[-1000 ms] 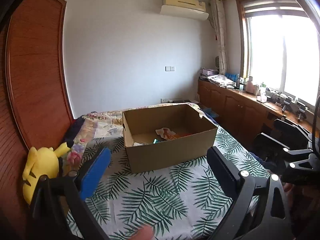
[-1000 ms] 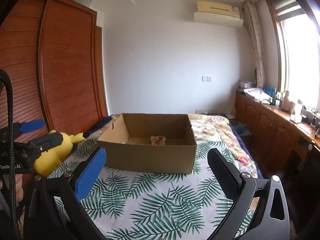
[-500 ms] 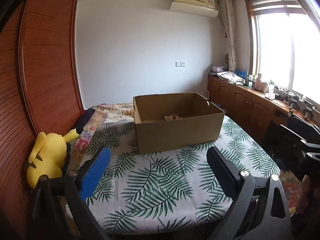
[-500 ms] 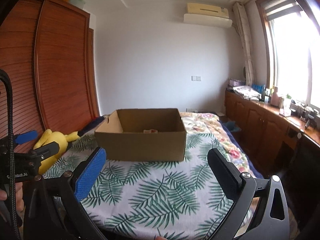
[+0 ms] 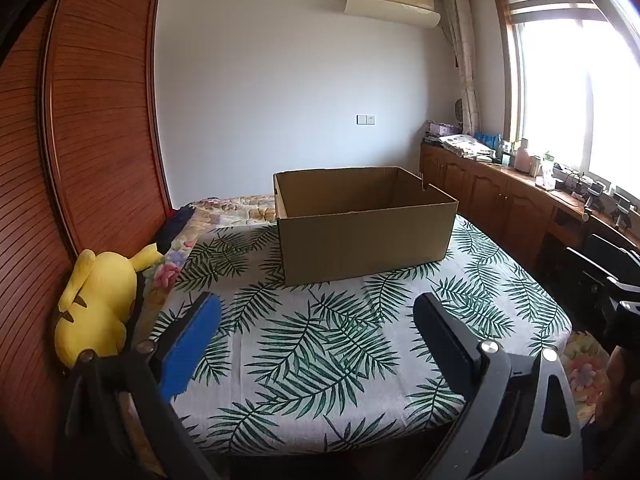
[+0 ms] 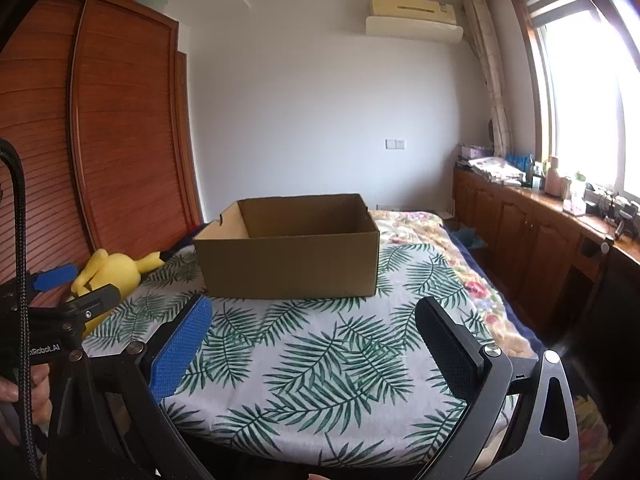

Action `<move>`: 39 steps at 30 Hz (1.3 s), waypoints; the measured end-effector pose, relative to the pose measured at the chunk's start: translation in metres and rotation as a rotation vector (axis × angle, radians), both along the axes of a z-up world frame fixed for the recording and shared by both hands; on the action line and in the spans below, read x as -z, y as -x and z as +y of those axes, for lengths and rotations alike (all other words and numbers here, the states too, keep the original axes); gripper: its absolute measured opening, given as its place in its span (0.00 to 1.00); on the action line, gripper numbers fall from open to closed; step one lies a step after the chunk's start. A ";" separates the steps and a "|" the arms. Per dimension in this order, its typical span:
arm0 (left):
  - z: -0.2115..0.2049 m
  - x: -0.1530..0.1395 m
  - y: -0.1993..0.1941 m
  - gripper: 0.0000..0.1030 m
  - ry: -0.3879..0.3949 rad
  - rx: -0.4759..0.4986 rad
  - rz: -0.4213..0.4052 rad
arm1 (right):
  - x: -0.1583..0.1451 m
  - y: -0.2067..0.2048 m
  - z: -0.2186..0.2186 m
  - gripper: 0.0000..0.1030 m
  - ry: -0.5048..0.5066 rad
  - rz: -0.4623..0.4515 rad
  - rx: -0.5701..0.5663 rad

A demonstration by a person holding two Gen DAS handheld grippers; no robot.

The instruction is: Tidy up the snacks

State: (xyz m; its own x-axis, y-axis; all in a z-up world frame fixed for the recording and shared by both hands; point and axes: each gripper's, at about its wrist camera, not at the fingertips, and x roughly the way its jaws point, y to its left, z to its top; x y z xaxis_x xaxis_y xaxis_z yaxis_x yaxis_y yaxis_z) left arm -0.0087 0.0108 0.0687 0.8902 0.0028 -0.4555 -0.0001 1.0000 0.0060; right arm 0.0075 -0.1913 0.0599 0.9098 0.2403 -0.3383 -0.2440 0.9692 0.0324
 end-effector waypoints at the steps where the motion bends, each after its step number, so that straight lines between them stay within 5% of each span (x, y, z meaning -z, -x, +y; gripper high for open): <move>1: 0.000 0.001 0.000 0.95 0.000 -0.001 0.000 | 0.000 -0.001 0.000 1.00 -0.001 0.003 -0.002; 39: 0.001 0.002 0.002 0.95 -0.001 0.000 0.001 | 0.001 -0.002 -0.002 1.00 0.005 0.001 0.005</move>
